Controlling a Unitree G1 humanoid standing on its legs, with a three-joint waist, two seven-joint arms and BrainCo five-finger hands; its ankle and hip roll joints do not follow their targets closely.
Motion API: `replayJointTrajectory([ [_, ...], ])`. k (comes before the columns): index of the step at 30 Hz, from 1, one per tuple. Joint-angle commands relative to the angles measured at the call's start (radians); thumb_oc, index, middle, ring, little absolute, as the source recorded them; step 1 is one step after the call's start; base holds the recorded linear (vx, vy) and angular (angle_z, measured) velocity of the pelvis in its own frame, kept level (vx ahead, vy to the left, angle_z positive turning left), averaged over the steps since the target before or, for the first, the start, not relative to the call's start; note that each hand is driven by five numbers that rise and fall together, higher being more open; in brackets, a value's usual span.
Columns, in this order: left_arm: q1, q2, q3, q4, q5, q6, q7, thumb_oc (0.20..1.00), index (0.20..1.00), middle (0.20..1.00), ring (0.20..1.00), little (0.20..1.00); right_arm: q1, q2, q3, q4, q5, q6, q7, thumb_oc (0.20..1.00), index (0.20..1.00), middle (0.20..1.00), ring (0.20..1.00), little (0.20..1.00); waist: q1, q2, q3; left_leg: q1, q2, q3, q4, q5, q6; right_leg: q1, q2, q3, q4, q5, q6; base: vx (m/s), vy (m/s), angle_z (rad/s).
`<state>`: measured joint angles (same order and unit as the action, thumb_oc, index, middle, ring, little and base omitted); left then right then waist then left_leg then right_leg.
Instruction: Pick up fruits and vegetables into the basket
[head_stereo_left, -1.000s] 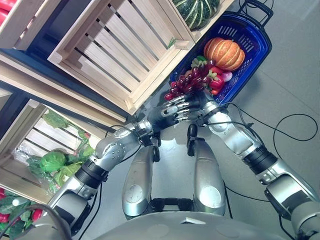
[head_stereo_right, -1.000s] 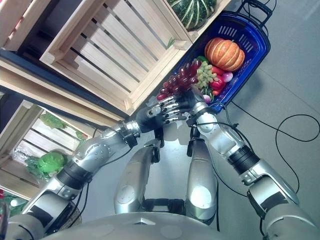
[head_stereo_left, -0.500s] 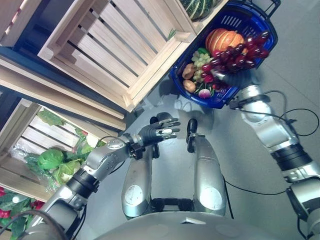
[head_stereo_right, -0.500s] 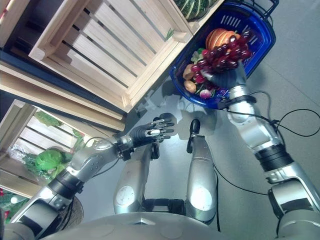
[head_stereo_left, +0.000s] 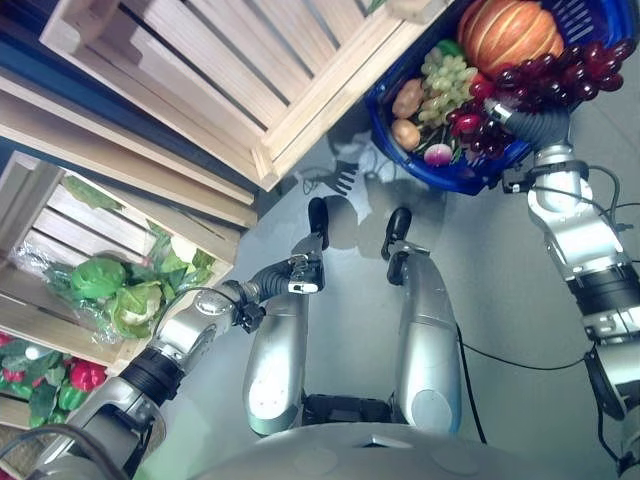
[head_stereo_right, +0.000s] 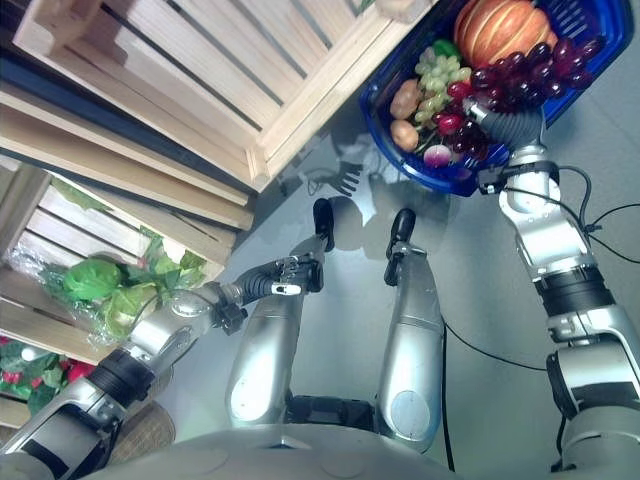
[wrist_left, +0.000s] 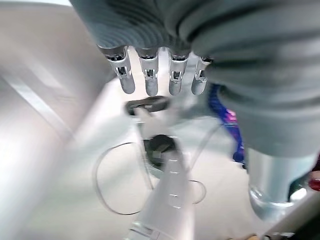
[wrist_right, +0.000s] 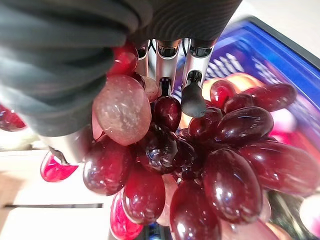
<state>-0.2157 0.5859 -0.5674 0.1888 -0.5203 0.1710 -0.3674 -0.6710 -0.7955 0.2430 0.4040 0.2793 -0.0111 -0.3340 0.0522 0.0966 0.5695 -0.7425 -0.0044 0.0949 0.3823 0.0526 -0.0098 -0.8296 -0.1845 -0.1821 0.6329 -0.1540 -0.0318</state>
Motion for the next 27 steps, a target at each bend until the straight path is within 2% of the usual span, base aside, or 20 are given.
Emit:
replayJointTrajectory([
  [1, 0.066, -0.055, -0.159, 0.03, -0.01, -0.044, -0.027, 1.0, 1.0, 1.0, 1.0, 1.0, -0.123, -0.035, -0.011, 0.093, 0.137, -0.045, 0.026, 0.2, 0.2, 0.2, 0.2, 0.2, -0.002, 0.088, -0.05, -0.033, -0.035, 0.028, 0.078, -0.173, 0.031, -0.035, 0.029, -0.058, 0.012, -0.015, 0.051, 0.0, 0.002, 0.05],
  [7, 0.054, -0.106, -0.234, 0.11, -0.036, -0.109, -0.022, 1.0, 1.0, 1.0, 1.0, 1.0, -0.253, -0.016, 0.013, 0.315, 0.22, 0.016, 0.052, 0.2, 0.2, 0.2, 0.2, 0.2, 0.023, 0.119, -0.05, -0.124, -0.035, 0.009, 0.113, -0.178, 0.036, -0.143, 0.019, -0.049, 0.077, -0.037, 0.038, 0.0, 0.004, 0.04],
  [9, 0.049, -0.118, -0.256, 0.133, 0.015, -0.136, 0.005, 1.0, 1.0, 1.0, 1.0, 1.0, -0.286, -0.012, 0.025, 0.369, 0.211, 0.035, 0.049, 0.2, 0.2, 0.2, 0.2, 0.2, 0.028, 0.13, -0.05, -0.147, -0.033, 0.007, 0.119, -0.179, 0.035, -0.171, 0.015, -0.045, 0.092, -0.043, 0.036, 0.0, 0.0, 0.02],
  [15, 0.055, -0.134, -0.298, 0.18, 0.048, -0.214, 0.02, 1.0, 1.0, 1.0, 1.0, 1.0, -0.366, -0.023, 0.078, 0.491, 0.179, 0.094, 0.062, 0.2, 0.2, 0.2, 0.2, 0.2, 0.044, 0.152, -0.05, -0.21, -0.03, 0.0, 0.128, -0.173, 0.035, -0.24, 0.014, -0.036, 0.114, -0.049, 0.028, 0.0, -0.004, 0.03],
  [23, 0.066, -0.141, -0.315, 0.22, 0.1, -0.254, 0.033, 1.0, 1.0, 1.0, 1.0, 1.0, -0.381, -0.023, 0.073, 0.603, 0.205, 0.13, 0.068, 0.2, 0.2, 0.2, 0.2, 0.2, 0.052, 0.159, -0.05, -0.255, -0.026, -0.007, 0.145, -0.177, 0.039, -0.286, 0.015, -0.031, 0.134, -0.054, 0.021, 0.0, -0.002, 0.0],
  [24, 0.067, -0.141, -0.317, 0.225, 0.103, -0.259, 0.032, 1.0, 1.0, 1.0, 1.0, 1.0, -0.381, -0.021, 0.069, 0.615, 0.212, 0.131, 0.058, 0.231, 0.231, 0.231, 0.231, 0.231, 0.053, 0.159, -0.05, -0.259, -0.025, -0.007, 0.146, -0.178, 0.04, -0.289, 0.016, -0.031, 0.136, -0.055, 0.021, 0.0, 0.0, 0.0],
  [25, 0.066, -0.141, -0.317, 0.226, 0.103, -0.261, 0.032, 1.0, 1.0, 1.0, 1.0, 1.0, -0.381, -0.021, 0.069, 0.618, 0.212, 0.131, 0.058, 0.398, 0.398, 0.398, 0.398, 0.398, 0.053, 0.159, -0.05, -0.259, -0.025, -0.007, 0.147, -0.178, 0.04, -0.29, 0.016, -0.031, 0.137, -0.055, 0.02, 0.0, 0.0, 0.0],
  [26, 0.069, -0.141, -0.319, 0.229, 0.102, -0.267, 0.034, 1.0, 1.0, 1.0, 1.0, 1.0, -0.38, -0.02, 0.062, 0.632, 0.202, 0.131, 0.042, 1.0, 1.0, 1.0, 1.0, 1.0, 0.053, 0.158, -0.05, -0.261, -0.024, -0.009, 0.148, -0.18, 0.04, -0.291, 0.017, -0.03, 0.139, -0.056, 0.02, 0.0, 0.0, 0.0],
  [27, 0.072, -0.142, -0.318, 0.232, 0.105, -0.272, 0.034, 1.0, 1.0, 1.0, 1.0, 1.0, -0.375, -0.018, 0.056, 0.639, 0.198, 0.121, 0.031, 1.0, 1.0, 1.0, 1.0, 1.0, 0.054, 0.159, -0.05, -0.261, -0.024, -0.01, 0.148, -0.181, 0.04, -0.291, 0.018, -0.03, 0.139, -0.056, 0.02, 0.0, 0.0, 0.0],
])
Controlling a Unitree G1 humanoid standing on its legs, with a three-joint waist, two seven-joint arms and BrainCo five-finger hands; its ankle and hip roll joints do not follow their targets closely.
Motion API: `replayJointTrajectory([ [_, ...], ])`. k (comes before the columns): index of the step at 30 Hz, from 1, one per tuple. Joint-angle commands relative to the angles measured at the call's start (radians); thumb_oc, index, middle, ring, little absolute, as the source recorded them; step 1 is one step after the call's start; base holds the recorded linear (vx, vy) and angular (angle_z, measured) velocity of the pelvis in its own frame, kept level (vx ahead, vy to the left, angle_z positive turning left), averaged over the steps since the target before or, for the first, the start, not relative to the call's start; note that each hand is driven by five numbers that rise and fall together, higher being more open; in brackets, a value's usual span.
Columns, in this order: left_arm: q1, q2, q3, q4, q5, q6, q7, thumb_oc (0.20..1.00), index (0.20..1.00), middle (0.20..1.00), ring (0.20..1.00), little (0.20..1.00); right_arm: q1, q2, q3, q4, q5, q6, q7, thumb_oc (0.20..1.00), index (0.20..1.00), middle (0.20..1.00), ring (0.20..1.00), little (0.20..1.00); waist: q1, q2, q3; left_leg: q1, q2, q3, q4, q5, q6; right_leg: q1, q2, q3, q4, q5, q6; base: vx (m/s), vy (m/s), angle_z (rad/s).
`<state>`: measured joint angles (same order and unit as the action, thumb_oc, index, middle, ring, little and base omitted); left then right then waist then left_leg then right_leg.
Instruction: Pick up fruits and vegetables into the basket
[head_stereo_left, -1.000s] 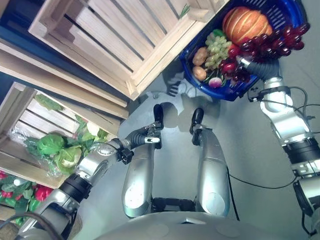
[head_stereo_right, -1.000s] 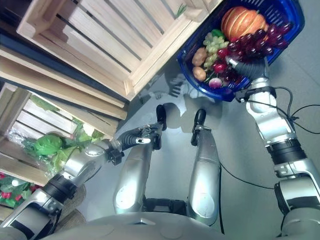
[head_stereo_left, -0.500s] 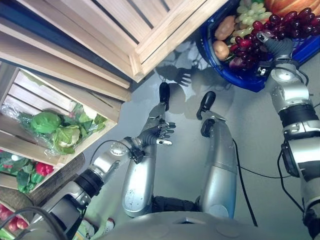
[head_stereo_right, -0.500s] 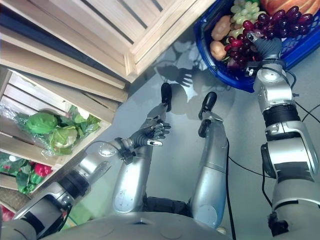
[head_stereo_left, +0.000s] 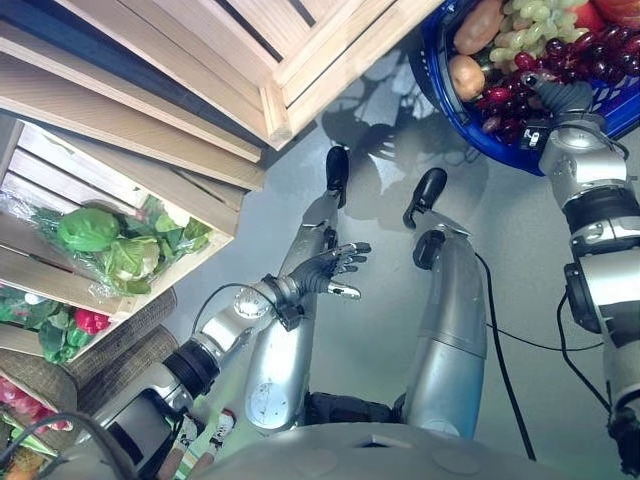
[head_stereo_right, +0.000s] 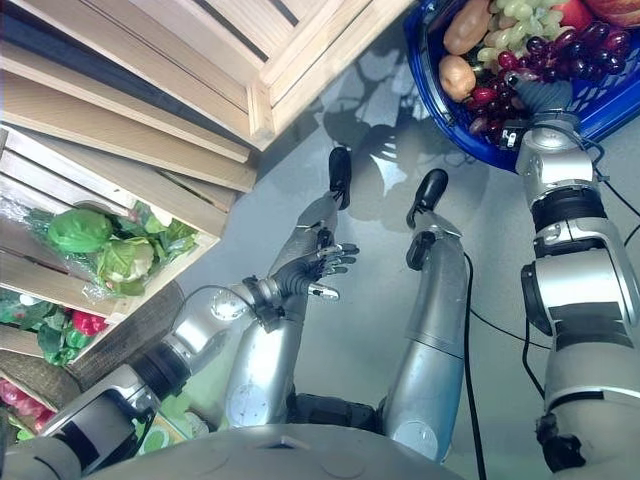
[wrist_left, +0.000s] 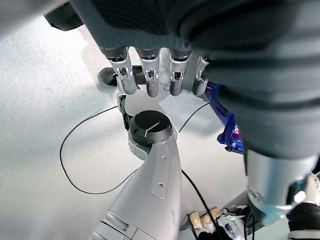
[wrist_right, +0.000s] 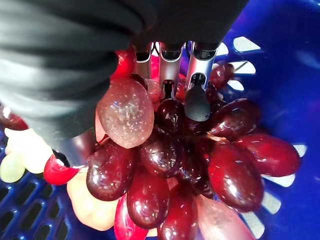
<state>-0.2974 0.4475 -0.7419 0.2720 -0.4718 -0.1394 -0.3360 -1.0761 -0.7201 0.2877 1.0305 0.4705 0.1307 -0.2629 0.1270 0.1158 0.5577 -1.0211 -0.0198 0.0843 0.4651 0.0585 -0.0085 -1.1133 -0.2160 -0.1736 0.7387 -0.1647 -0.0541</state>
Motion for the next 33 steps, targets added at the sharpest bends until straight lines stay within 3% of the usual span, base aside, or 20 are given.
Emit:
replayJointTrajectory([
  [1, 0.155, -0.004, -0.144, 0.15, 0.056, 0.035, 0.003, 1.0, 1.0, 1.0, 1.0, 1.0, 0.032, -0.092, 0.01, 0.017, 0.01, -0.026, -0.043, 1.0, 1.0, 1.0, 1.0, 1.0, -0.02, 0.14, -0.038, 0.019, -0.009, 0.0, 0.065, -0.187, 0.04, -0.005, 0.05, -0.039, 0.033, -0.045, 0.042, 0.0, 0.0, 0.0],
  [7, 0.179, -0.012, -0.132, 0.165, 0.07, 0.024, 0.018, 1.0, 1.0, 1.0, 1.0, 1.0, 0.059, -0.072, -0.027, 0.014, 0.024, -0.099, -0.131, 1.0, 1.0, 1.0, 1.0, 1.0, -0.021, 0.13, -0.038, 0.069, -0.014, -0.002, 0.043, -0.187, 0.04, 0.049, 0.059, -0.048, 0.006, -0.042, 0.044, -0.02, 0.018, 0.0],
  [22, 0.236, 0.016, -0.002, 0.179, -0.034, 0.077, -0.063, 1.0, 1.0, 1.0, 1.0, 1.0, 0.362, 0.04, -0.133, -0.088, 0.028, -0.251, -0.082, 1.0, 1.0, 1.0, 1.0, 1.0, -0.057, 0.043, -0.038, 0.379, -0.03, 0.004, -0.068, -0.191, 0.041, 0.366, 0.084, -0.067, -0.144, -0.002, 0.076, -0.03, 0.062, 0.0],
  [25, 0.244, 0.03, 0.051, 0.181, -0.05, 0.096, -0.064, 1.0, 1.0, 1.0, 1.0, 1.0, 0.478, 0.105, -0.127, -0.142, 0.01, -0.311, -0.052, 1.0, 1.0, 1.0, 1.0, 1.0, -0.074, 0.003, -0.038, 0.484, -0.027, 0.007, -0.092, -0.199, 0.044, 0.479, 0.092, -0.059, -0.201, 0.019, 0.094, -0.02, 0.091, 0.0],
  [26, 0.24, 0.033, 0.067, 0.184, -0.053, 0.098, -0.062, 1.0, 1.0, 1.0, 1.0, 1.0, 0.497, 0.12, -0.125, -0.161, -0.001, -0.328, -0.045, 1.0, 1.0, 1.0, 1.0, 1.0, -0.078, -0.008, -0.038, 0.487, -0.025, 0.015, -0.106, -0.172, 0.049, 0.49, 0.092, -0.069, -0.234, 0.054, 0.088, -0.07, 0.076, -0.04],
  [33, 0.264, 0.0, 0.158, 0.245, -0.124, 0.137, -0.096, 1.0, 1.0, 1.0, 1.0, 1.0, 0.673, 0.216, -0.102, -0.294, -0.04, -0.396, -0.049, 1.0, 1.0, 1.0, 1.0, 1.0, -0.097, -0.064, -0.038, 0.679, -0.02, 0.022, -0.169, -0.176, 0.048, 0.698, 0.098, -0.057, -0.342, 0.08, 0.113, 0.02, 0.069, -0.17],
])
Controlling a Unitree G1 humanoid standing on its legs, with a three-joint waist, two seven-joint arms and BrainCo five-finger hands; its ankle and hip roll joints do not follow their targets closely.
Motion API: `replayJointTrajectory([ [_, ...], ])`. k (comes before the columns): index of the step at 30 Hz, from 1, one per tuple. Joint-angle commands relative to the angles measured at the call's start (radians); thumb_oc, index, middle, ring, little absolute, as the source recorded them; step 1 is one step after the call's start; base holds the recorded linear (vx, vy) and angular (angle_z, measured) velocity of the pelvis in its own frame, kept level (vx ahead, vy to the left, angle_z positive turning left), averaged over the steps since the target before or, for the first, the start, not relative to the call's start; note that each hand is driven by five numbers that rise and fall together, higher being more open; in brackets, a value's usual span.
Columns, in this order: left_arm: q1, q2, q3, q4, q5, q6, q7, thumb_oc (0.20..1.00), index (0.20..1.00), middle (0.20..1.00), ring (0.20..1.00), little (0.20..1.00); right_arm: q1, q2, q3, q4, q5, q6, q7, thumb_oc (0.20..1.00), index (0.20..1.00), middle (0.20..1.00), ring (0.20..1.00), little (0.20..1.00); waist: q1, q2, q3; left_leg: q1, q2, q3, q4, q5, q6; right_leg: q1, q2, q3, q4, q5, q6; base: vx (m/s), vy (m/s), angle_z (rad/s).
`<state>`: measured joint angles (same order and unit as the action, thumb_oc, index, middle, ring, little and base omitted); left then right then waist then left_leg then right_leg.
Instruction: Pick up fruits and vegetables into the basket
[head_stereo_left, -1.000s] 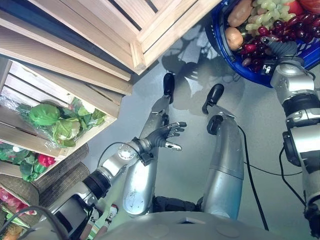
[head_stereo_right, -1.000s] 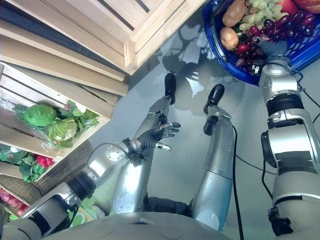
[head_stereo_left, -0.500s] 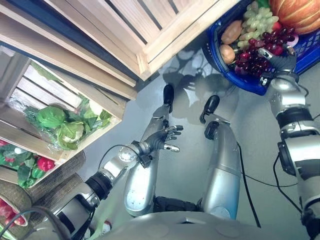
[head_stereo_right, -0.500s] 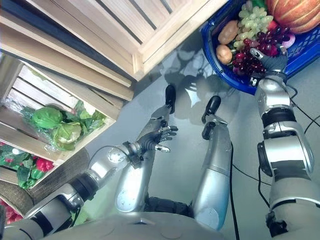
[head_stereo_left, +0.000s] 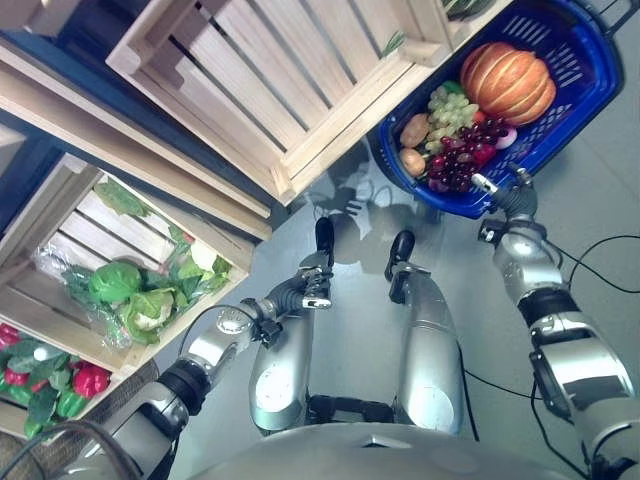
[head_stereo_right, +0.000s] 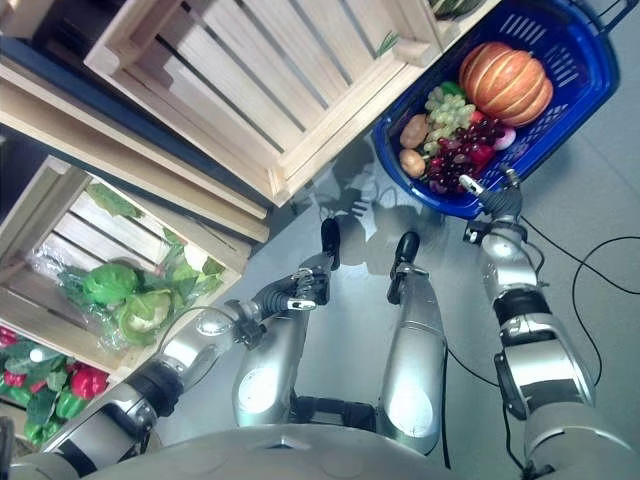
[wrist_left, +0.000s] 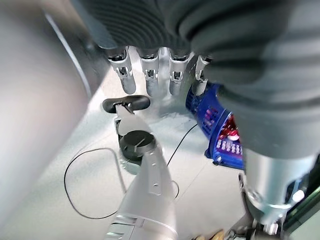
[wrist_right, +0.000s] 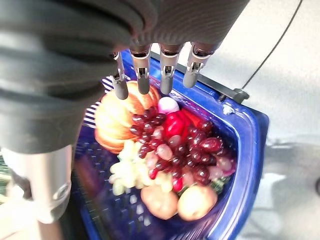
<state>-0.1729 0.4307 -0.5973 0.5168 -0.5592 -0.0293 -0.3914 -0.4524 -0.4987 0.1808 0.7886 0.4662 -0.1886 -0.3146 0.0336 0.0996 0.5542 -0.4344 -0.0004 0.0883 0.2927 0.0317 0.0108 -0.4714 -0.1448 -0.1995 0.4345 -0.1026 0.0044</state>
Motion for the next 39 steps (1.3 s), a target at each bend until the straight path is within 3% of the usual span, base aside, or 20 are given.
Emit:
replayJointTrajectory([
  [1, 0.151, 0.007, 0.043, 0.015, -0.044, 0.037, -0.046, 1.0, 1.0, 1.0, 1.0, 1.0, 0.104, 0.01, 0.003, -0.077, -0.045, -0.101, 0.019, 1.0, 1.0, 1.0, 1.0, 1.0, -0.005, -0.061, -0.034, 0.145, -0.035, 0.022, -0.013, -0.151, 0.03, 0.115, 0.028, -0.029, -0.064, 0.023, 0.062, 0.07, 0.016, -0.1],
  [4, 0.176, -0.007, 0.094, 0.035, -0.023, 0.037, -0.032, 1.0, 1.0, 1.0, 1.0, 1.0, 0.176, 0.04, -0.013, -0.104, -0.019, -0.102, 0.068, 1.0, 1.0, 1.0, 1.0, 1.0, -0.006, -0.081, -0.034, 0.237, -0.027, 0.031, -0.037, -0.155, 0.022, 0.231, 0.032, -0.036, -0.123, 0.032, 0.072, 0.09, 0.03, -0.09],
  [7, 0.211, -0.049, 0.157, 0.116, -0.016, 0.029, 0.005, 1.0, 1.0, 1.0, 1.0, 1.0, 0.265, 0.093, -0.013, -0.083, -0.071, -0.09, 0.143, 1.0, 1.0, 1.0, 1.0, 1.0, -0.008, -0.102, -0.109, 0.34, -0.027, 0.032, -0.103, -0.149, 0.015, 0.34, 0.034, -0.039, -0.202, 0.048, 0.087, 0.17, 0.041, -0.1],
  [16, 0.198, -0.145, 0.304, 0.411, 0.051, 0.005, 0.014, 1.0, 1.0, 1.0, 1.0, 1.0, 0.374, 0.195, 0.028, 0.094, -0.167, 0.009, 0.303, 1.0, 1.0, 1.0, 1.0, 1.0, 0.007, -0.124, -0.28, 0.476, -0.033, 0.036, -0.204, -0.137, 0.018, 0.464, 0.023, -0.061, -0.288, 0.081, 0.108, 0.1, 0.009, -0.1],
  [21, 0.161, -0.177, 0.338, 0.551, 0.055, 0.011, 0.009, 1.0, 1.0, 1.0, 1.0, 1.0, 0.381, 0.24, 0.034, 0.224, -0.177, 0.078, 0.353, 1.0, 1.0, 1.0, 1.0, 1.0, 0.004, -0.121, -0.321, 0.521, -0.039, 0.037, -0.235, -0.136, 0.021, 0.499, 0.02, -0.071, -0.3, 0.075, 0.104, 0.0, 0.016, -0.02],
  [26, 0.129, -0.216, 0.364, 0.658, 0.027, 0.075, 0.004, 1.0, 1.0, 1.0, 1.0, 1.0, 0.379, 0.283, 0.047, 0.343, -0.2, 0.137, 0.372, 1.0, 1.0, 1.0, 1.0, 1.0, 0.004, -0.116, -0.351, 0.556, -0.043, 0.033, -0.261, -0.129, 0.02, 0.545, 0.021, -0.086, -0.318, 0.056, 0.092, -0.01, 0.021, 0.0],
  [31, 0.12, -0.231, 0.371, 0.71, 0.068, 0.09, -0.018, 1.0, 1.0, 1.0, 1.0, 1.0, 0.38, 0.302, 0.039, 0.415, -0.162, 0.232, 0.464, 1.0, 1.0, 1.0, 1.0, 1.0, 0.009, -0.112, -0.37, 0.571, -0.046, 0.03, -0.265, -0.13, 0.02, 0.575, 0.021, -0.1, -0.331, 0.047, 0.083, 0.0, -0.007, 0.02],
  [39, 0.105, -0.239, 0.358, 0.728, 0.15, 0.131, -0.026, 1.0, 1.0, 1.0, 1.0, 1.0, 0.37, 0.294, 0.057, 0.467, -0.189, 0.309, 0.54, 1.0, 1.0, 1.0, 1.0, 1.0, 0.015, -0.104, -0.393, 0.597, -0.051, 0.035, -0.294, -0.118, 0.014, 0.616, 0.028, -0.124, -0.383, 0.059, 0.078, -0.02, -0.005, 0.07],
])
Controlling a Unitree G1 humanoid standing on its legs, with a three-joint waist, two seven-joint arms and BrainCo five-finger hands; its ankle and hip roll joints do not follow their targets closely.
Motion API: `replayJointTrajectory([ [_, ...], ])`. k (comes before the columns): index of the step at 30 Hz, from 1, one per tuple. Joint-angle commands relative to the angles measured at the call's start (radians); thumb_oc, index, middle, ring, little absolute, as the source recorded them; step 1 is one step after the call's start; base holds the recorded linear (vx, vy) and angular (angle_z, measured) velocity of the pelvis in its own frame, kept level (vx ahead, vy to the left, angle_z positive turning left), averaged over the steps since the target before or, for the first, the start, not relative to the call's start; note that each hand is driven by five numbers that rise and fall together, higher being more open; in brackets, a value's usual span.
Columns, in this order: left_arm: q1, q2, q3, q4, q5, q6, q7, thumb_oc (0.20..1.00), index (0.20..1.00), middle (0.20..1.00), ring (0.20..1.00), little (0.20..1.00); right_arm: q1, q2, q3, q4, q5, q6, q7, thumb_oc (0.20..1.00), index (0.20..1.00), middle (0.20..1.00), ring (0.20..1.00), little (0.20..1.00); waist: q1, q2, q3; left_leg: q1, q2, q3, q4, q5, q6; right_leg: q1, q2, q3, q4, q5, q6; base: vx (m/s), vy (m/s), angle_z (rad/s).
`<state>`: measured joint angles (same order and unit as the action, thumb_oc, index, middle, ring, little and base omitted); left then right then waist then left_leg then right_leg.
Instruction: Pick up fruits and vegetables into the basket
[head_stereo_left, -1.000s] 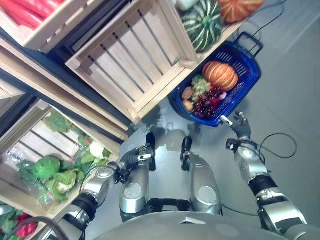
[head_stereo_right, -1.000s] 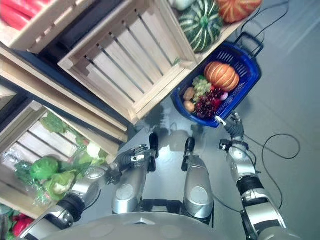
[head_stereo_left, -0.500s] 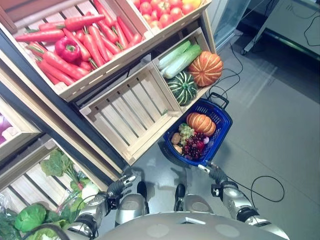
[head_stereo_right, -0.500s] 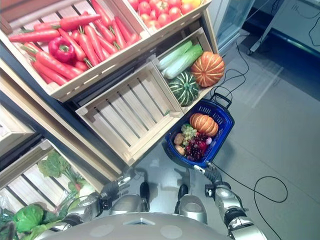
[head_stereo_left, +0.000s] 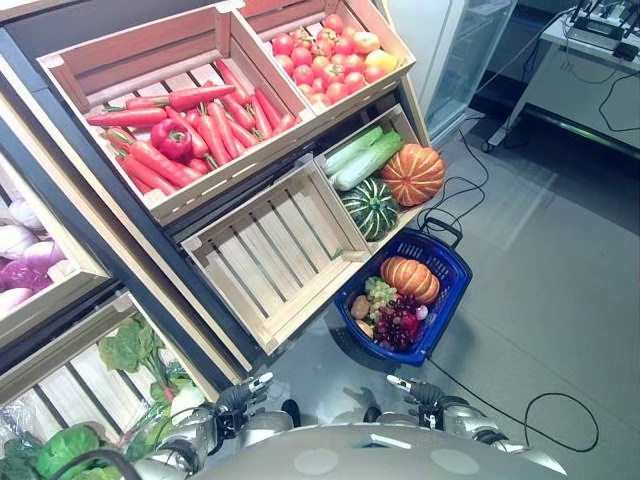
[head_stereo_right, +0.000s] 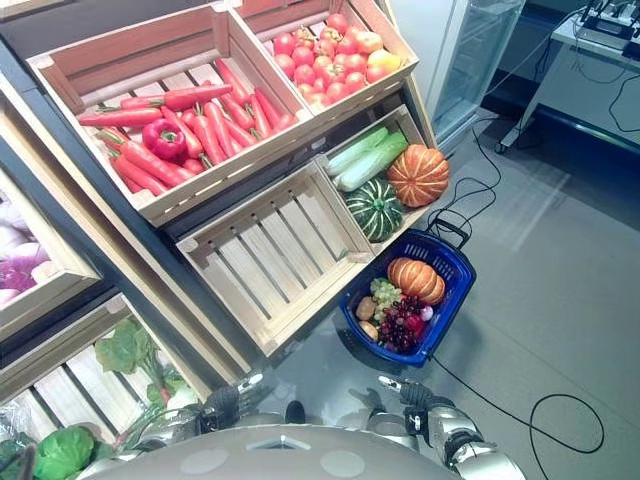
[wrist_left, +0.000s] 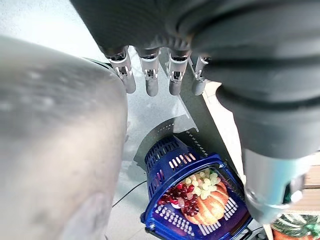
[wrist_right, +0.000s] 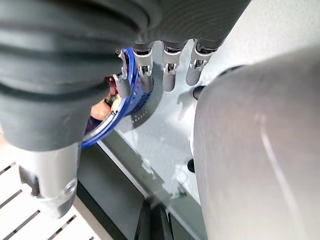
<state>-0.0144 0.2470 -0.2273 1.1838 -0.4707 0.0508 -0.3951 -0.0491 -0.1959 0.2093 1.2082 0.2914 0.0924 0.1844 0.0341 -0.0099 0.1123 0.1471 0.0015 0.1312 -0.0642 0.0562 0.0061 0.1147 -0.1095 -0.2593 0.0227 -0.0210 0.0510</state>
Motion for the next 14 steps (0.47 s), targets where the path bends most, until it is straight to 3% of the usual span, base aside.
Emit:
replayJointTrajectory([
  [1, -0.054, -0.057, -0.011, 0.067, 0.068, 0.075, -0.023, 1.0, 1.0, 1.0, 1.0, 1.0, -0.035, -0.012, 0.029, 0.051, -0.016, 0.031, 0.044, 1.0, 1.0, 1.0, 1.0, 1.0, 0.015, 0.006, 0.047, 0.019, -0.053, -0.007, 0.063, -0.144, 0.018, 0.036, -0.007, -0.066, 0.027, -0.025, 0.03, 0.0, 0.0, 0.0],
  [4, -0.055, -0.059, -0.005, 0.079, 0.069, 0.086, -0.021, 1.0, 1.0, 1.0, 1.0, 1.0, -0.034, -0.014, 0.029, 0.06, -0.023, 0.031, 0.05, 1.0, 1.0, 1.0, 1.0, 1.0, 0.015, 0.005, 0.042, 0.024, -0.053, -0.004, 0.067, -0.148, 0.02, 0.045, -0.006, -0.065, 0.028, -0.03, 0.028, 0.0, 0.0, 0.0],
  [14, -0.064, -0.053, -0.005, 0.08, 0.073, 0.041, -0.012, 1.0, 1.0, 1.0, 1.0, 1.0, -0.026, -0.015, 0.031, 0.066, 0.008, 0.035, 0.078, 1.0, 1.0, 1.0, 1.0, 1.0, 0.002, -0.008, 0.047, 0.032, -0.055, -0.027, 0.083, -0.158, 0.026, 0.05, 0.023, -0.009, 0.038, -0.045, 0.013, -0.01, -0.014, 0.04],
])
